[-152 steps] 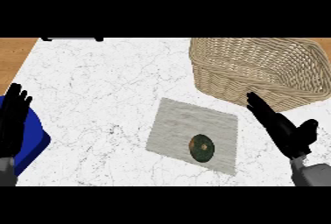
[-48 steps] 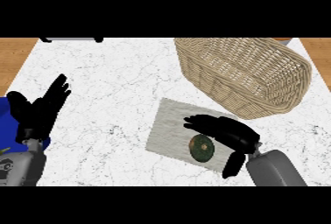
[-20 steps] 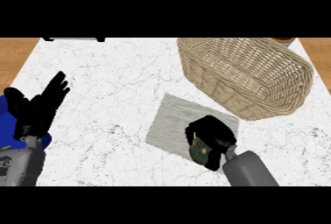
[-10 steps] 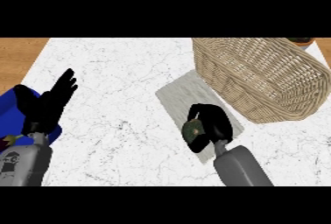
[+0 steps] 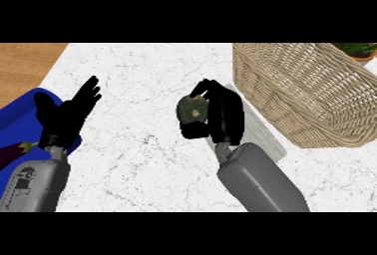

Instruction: Pick the squash from the placemat and place it in the basket

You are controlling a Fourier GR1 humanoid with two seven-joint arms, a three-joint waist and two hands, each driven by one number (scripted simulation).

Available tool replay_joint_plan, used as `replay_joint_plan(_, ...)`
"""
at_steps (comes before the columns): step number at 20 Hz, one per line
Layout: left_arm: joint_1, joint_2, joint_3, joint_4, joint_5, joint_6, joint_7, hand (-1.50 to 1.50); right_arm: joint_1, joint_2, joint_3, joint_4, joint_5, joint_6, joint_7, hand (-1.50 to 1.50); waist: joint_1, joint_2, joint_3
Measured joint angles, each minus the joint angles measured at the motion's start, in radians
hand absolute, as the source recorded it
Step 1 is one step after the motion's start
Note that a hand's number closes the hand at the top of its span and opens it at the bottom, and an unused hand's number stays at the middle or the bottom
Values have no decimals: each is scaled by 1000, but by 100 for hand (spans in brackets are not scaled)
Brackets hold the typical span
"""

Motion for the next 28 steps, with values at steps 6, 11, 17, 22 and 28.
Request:
replay_joint_plan(6, -7, -10, -4, 18, -12, 14, -4, 0, -231, -2, 53, 74, 97, -107, 272, 150, -12, -2, -5)
replay_joint_plan(11, -14, -8, -3, 28, -19, 18, -7, 0, -437, -6, 55, 179, 160, -78, 380, 150, -19, -2, -5)
replay_joint_plan(17, -19, 0, 9, 36, -13, 14, -7, 0, -638, -9, 25, 320, 202, -56, 459, 150, -30, 1, -5)
replay_joint_plan(22, -17, 6, 19, 36, -16, 21, -17, 0, -771, -9, -44, 458, 241, -56, 485, 150, -44, 4, -5)
replay_joint_plan(28, 5, 14, 37, 41, -17, 29, -35, 0, -865, -9, -117, 637, 312, -52, 499, 150, -72, 5, -4)
